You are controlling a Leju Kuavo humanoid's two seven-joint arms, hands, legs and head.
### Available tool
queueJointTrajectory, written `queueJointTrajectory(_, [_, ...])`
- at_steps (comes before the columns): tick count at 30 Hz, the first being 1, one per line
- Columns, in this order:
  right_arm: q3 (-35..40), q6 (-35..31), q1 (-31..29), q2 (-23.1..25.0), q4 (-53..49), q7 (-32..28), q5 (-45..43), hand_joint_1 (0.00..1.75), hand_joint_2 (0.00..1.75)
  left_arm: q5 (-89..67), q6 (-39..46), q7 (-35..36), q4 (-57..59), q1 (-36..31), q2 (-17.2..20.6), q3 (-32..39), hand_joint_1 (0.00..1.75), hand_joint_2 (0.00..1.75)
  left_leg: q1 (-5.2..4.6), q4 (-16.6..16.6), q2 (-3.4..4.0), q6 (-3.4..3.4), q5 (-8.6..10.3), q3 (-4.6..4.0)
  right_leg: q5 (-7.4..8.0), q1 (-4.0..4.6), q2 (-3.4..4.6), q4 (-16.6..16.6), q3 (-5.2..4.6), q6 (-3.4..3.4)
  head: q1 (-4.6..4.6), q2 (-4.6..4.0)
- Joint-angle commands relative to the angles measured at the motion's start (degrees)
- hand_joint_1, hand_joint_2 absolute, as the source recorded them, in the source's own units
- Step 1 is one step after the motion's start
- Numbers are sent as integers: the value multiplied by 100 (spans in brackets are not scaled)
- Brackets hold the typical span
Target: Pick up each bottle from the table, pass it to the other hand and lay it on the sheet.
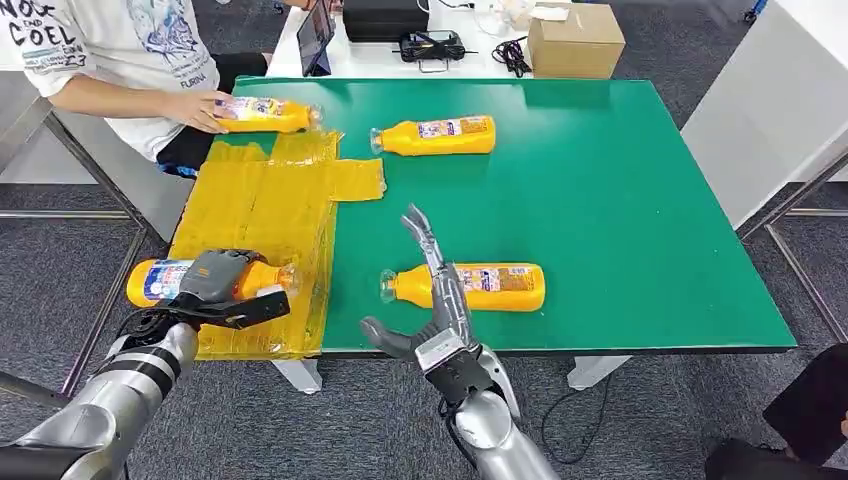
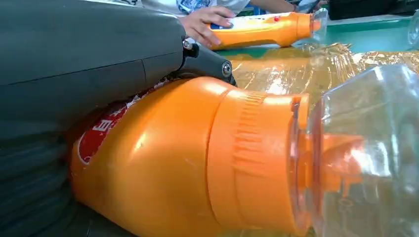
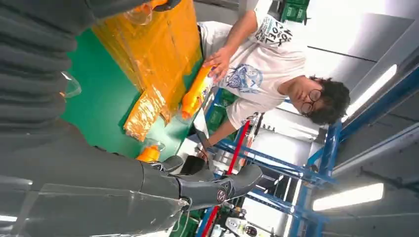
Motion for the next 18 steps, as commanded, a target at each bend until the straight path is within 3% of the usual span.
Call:
queueJointTrajectory(1, [125,11,-263,-93,505,31,-8,0,175,164,-294,-152,215,70,-225,-158,175,175,0,-9,6,-4,-8,32,-7,1,5,-8,29,-8,0,0])
queueJointTrajectory(2, [125,11,-263,-93,505,31,-8,0,175,164,-294,-152,215,70,-225,-158,175,175,1,-7,6,-3,-5,23,-4,1,4,-7,21,-6,0,0])
queueJointTrajectory(3, [117,13,-270,-87,518,31,-9,0,175,149,-361,-162,200,80,-235,-230,141,175,2,-9,5,-5,-11,41,-9,3,4,-11,41,-10,0,0])
queueJointTrajectory(4, [117,13,-272,-86,517,31,-9,0,175,148,-362,-164,200,89,-249,-235,58,175,0,-9,5,-4,-7,32,-6,0,5,-9,31,-8,0,0])
queueJointTrajectory(5, [111,16,-278,-79,524,31,-9,0,175,153,-498,-156,203,102,-255,-329,0,175,-1,-8,-1,-3,-5,27,-4,-1,1,-8,27,-7,0,0])
queueJointTrajectory(9, [97,32,-283,-70,580,37,-6,0,175,303,-750,-27,273,157,-268,-425,0,175,-1,-10,1,-4,-9,41,-7,-1,4,-10,41,-10,0,0])
queueJointTrajectory(10, [94,34,-284,-68,589,37,-6,0,175,337,-804,-32,289,150,-269,-428,0,0,-3,-10,3,-4,-7,37,-5,-4,6,-9,36,-8,0,0])
queueJointTrajectory(12, [91,35,-284,-70,598,37,-7,0,175,360,-807,-38,282,162,-258,-427,0,0,2,-14,11,-9,-15,66,-10,2,13,-16,66,-17,0,0])
queueJointTrajectory(18, [91,36,-285,-69,597,37,-7,0,175,360,-811,-38,281,154,-253,-427,0,0,-2,-7,1,-3,-3,44,-1,-2,4,-9,44,-6,0,0])
